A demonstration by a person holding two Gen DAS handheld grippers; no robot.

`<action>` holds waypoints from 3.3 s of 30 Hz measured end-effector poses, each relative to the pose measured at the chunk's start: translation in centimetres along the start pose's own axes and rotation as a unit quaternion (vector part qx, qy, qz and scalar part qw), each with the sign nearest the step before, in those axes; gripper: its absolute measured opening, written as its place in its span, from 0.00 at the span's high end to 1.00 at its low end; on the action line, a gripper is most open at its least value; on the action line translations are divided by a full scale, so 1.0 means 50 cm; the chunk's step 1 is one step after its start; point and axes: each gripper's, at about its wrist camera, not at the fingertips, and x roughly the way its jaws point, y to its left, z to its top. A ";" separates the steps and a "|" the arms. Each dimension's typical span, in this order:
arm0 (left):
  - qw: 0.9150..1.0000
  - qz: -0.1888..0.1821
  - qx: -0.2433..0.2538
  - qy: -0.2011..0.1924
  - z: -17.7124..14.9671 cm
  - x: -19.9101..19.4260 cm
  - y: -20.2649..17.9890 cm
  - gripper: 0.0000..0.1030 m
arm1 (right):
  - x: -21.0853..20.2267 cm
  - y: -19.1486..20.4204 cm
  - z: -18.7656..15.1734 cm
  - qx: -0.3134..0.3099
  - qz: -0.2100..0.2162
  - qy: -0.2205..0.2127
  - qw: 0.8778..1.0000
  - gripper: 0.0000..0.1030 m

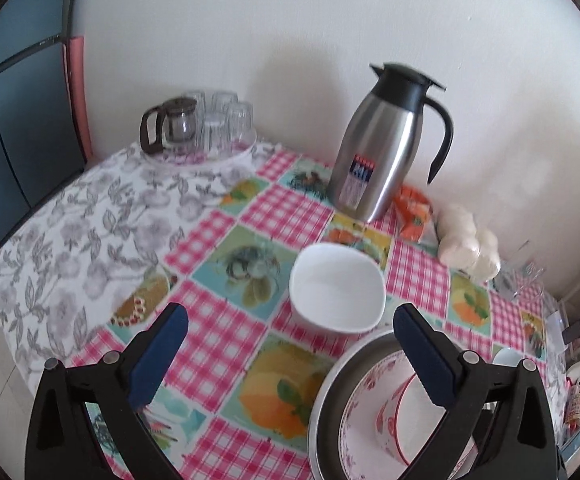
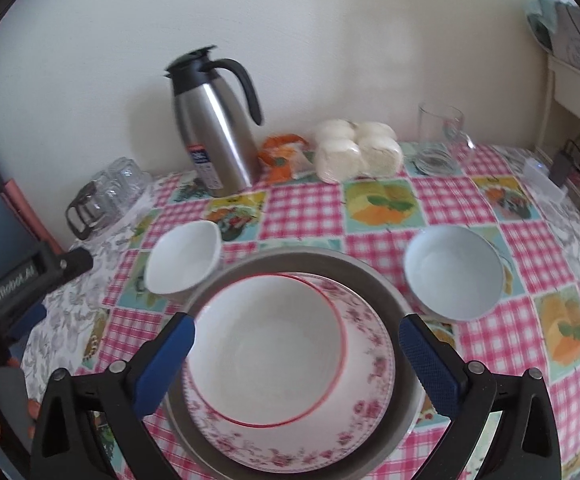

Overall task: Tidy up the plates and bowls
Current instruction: 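Move the open right tool toward the white square bowl, then close the right tool on the rim of the white square bowl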

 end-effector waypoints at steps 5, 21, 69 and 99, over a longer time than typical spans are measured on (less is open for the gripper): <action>1.000 -0.013 -0.002 -0.016 0.016 -0.010 0.018 0.01 | -0.005 0.029 0.000 -0.017 0.005 -0.015 1.000 0.00; 0.992 -0.064 -0.105 -0.003 0.045 0.033 0.154 0.01 | 0.026 0.085 -0.010 -0.032 0.008 -0.011 0.999 0.00; 0.976 -0.120 -0.103 0.150 0.081 0.304 0.145 0.18 | 0.279 0.214 0.151 -0.067 -0.080 0.134 0.985 0.32; 0.961 -0.149 -0.077 0.220 0.018 0.404 0.065 0.84 | 0.409 0.212 0.117 -0.049 -0.075 0.205 0.975 0.83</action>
